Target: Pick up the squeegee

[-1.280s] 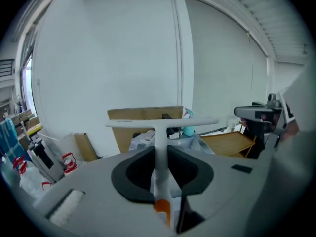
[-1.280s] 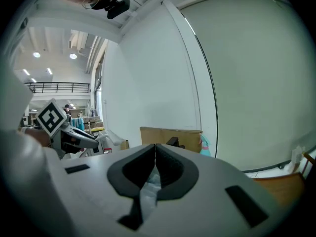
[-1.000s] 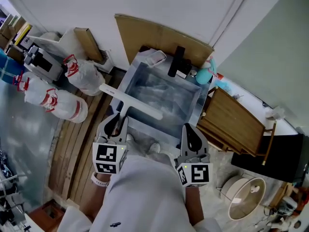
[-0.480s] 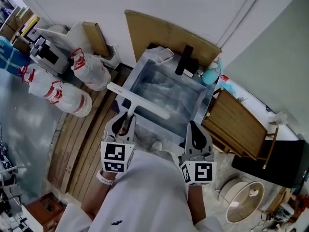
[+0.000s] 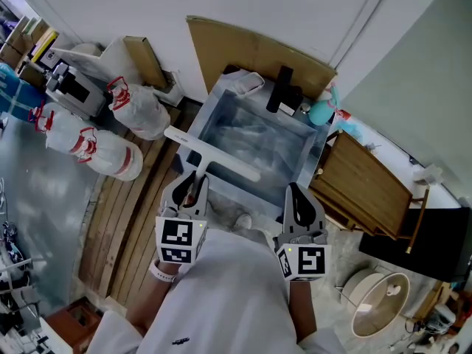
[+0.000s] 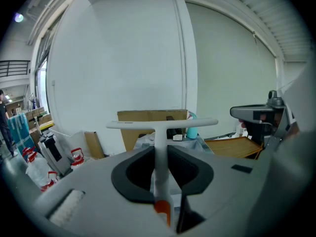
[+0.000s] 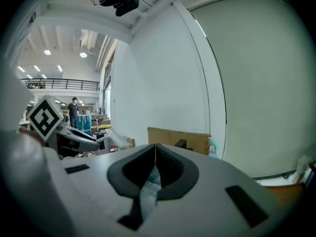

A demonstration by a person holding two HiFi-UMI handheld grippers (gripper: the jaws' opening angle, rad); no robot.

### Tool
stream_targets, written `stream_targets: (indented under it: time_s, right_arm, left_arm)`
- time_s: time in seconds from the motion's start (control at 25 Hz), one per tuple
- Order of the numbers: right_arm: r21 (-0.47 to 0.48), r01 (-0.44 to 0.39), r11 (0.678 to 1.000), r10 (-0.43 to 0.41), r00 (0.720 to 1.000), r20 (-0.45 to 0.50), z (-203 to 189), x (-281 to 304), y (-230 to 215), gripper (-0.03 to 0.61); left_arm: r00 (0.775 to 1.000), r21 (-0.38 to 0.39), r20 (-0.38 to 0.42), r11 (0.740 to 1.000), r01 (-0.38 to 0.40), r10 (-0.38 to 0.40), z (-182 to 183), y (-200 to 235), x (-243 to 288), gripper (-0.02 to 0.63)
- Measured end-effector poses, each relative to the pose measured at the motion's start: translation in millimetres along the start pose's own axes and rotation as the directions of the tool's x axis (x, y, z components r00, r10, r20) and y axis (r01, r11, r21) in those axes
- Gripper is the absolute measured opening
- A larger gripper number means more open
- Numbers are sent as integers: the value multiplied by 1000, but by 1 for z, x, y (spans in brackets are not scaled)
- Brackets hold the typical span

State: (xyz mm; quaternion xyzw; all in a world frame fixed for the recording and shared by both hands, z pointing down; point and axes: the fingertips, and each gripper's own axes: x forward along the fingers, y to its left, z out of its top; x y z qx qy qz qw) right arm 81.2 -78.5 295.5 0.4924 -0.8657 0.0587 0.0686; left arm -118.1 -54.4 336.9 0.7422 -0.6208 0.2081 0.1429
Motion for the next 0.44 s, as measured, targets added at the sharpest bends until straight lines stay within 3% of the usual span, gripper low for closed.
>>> stream_targets:
  time_s: [0.44]
  right_arm:
    - [-5,1,1000,-1,1000,-1,-2,1,-5,6]
  left_arm:
    - [1000,2,2,1000,12,-12,3,-7,7,81]
